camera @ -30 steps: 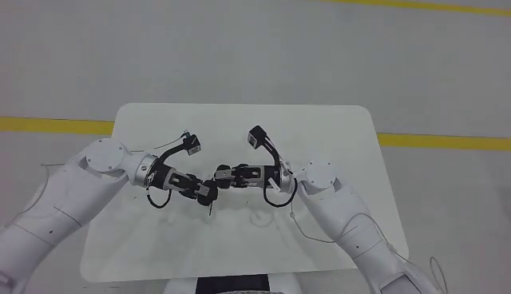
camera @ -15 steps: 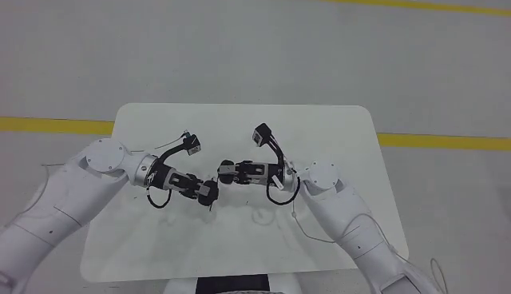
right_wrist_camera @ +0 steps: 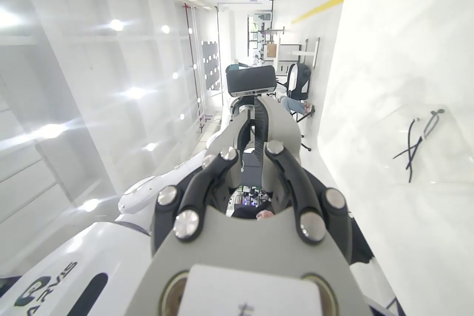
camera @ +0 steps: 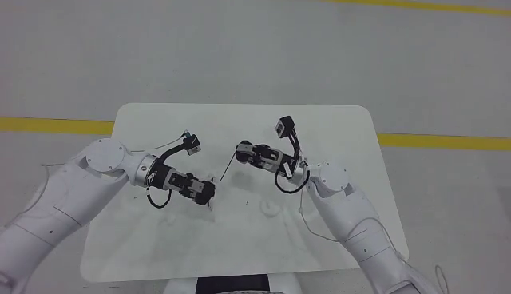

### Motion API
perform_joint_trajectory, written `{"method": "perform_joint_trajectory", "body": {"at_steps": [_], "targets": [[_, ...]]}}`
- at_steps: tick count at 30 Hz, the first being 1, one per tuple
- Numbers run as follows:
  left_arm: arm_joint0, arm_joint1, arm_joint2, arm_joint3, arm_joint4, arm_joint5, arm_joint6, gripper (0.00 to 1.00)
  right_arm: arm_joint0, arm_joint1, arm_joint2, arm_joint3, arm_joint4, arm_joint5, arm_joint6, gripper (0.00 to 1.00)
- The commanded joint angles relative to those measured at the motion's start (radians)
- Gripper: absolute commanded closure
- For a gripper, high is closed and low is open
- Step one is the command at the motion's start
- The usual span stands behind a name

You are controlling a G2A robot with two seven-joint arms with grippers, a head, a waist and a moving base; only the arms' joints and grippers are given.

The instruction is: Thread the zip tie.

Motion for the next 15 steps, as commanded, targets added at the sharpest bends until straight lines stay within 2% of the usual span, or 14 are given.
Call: {"method": "perform_joint_trajectory", "body": {"at_steps": [1, 4, 5, 9, 12, 14, 15], "targets": [[0.0, 0.0, 0.0, 0.0, 0.0, 0.0, 0.0, 0.0, 0.0, 0.0, 0.0, 0.0, 0.001, 0.0, 0.002, 1.0], [0.0, 0.0, 0.0, 0.0, 0.0, 0.0, 0.0, 0.0, 0.0, 0.0, 0.0, 0.0, 0.001, 0.0, 0.002, 1.0], [0.004, -0.001, -0.001, 0.002, -0.001, 0.0, 0.024, 0.0, 0.0, 0.0, 0.0, 0.0, 0.001, 0.0, 0.002, 1.0], [0.037, -0.003, -0.028, 0.009, 0.001, 0.0, 0.137, 0.0, -0.018, -0.004, 0.004, -0.026, 0.004, -0.013, -0.075, 1.0], [0.078, -0.011, -0.068, -0.021, 0.01, 0.0, 0.245, 0.0, -0.037, -0.009, 0.01, -0.035, 0.021, -0.019, -0.166, 1.0], [0.108, -0.022, -0.095, -0.039, 0.01, 0.0, 0.313, 0.0, -0.05, -0.013, 0.012, -0.042, 0.042, -0.025, -0.216, 0.85], [0.118, -0.028, -0.108, -0.045, 0.014, 0.0, 0.345, 0.0, -0.052, -0.014, 0.013, -0.044, 0.047, -0.026, -0.232, 0.92]]}}
